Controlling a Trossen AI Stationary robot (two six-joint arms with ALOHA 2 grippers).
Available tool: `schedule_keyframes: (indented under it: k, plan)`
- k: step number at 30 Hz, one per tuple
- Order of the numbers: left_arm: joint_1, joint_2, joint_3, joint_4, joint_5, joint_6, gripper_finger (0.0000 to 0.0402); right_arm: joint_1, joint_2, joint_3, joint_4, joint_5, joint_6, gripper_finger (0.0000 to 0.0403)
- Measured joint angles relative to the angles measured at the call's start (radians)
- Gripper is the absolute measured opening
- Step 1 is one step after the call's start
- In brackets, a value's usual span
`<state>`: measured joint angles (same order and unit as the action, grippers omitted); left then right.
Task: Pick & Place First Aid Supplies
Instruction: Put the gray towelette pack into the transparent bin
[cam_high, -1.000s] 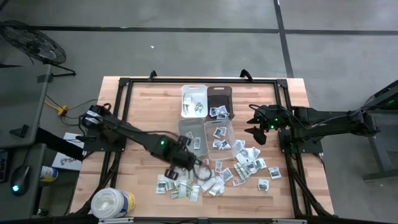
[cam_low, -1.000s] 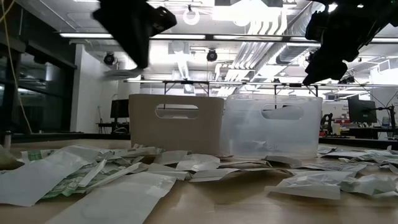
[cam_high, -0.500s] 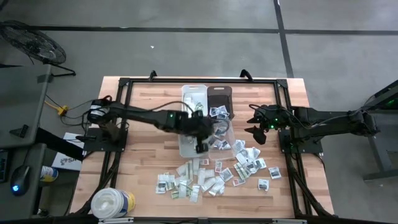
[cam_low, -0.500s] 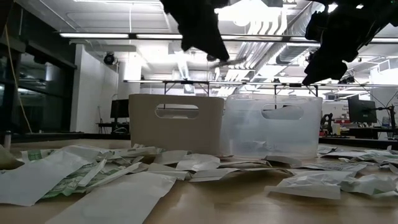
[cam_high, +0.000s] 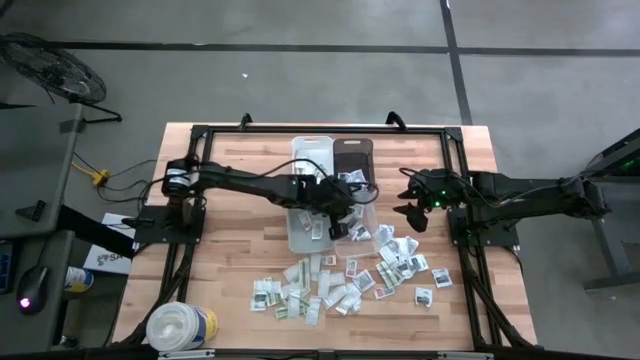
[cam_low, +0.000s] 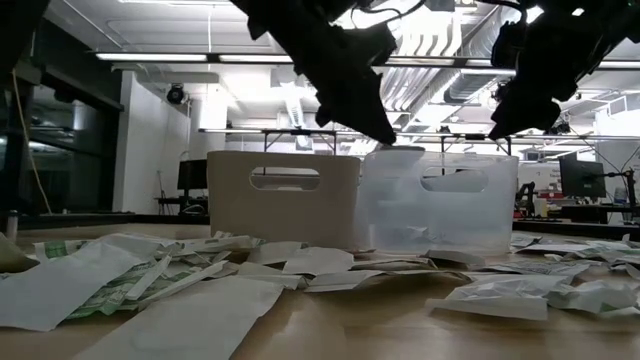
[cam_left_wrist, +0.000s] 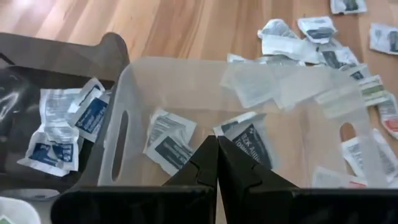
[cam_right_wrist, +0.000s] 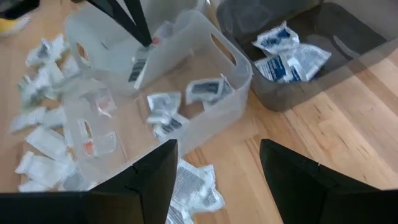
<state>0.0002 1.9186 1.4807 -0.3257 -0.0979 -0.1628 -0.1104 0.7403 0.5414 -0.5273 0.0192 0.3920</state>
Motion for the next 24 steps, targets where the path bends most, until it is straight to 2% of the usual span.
schedule_keyframes:
  k: [9, 17, 21, 24]
  plan:
    - [0.0, 0.01, -0.001, -0.03, -0.011, 0.002, 0.0016, 0.0, 0.0, 0.0, 0.005, 0.0, 0.0, 0.0222]
    - [0.0, 0.01, -0.001, -0.035, -0.02, 0.008, 0.009, 0.0, 0.0, 0.0, 0.006, -0.001, 0.0, 0.0222]
    - [0.007, -0.002, -0.001, -0.042, 0.064, 0.022, 0.0125, 0.0, 0.0, 0.0, 0.005, -0.004, 0.0, 0.0222]
    - [0.006, -0.03, -0.001, -0.089, 0.103, 0.034, 0.013, 0.0, 0.0, 0.0, 0.003, -0.008, 0.001, 0.0222]
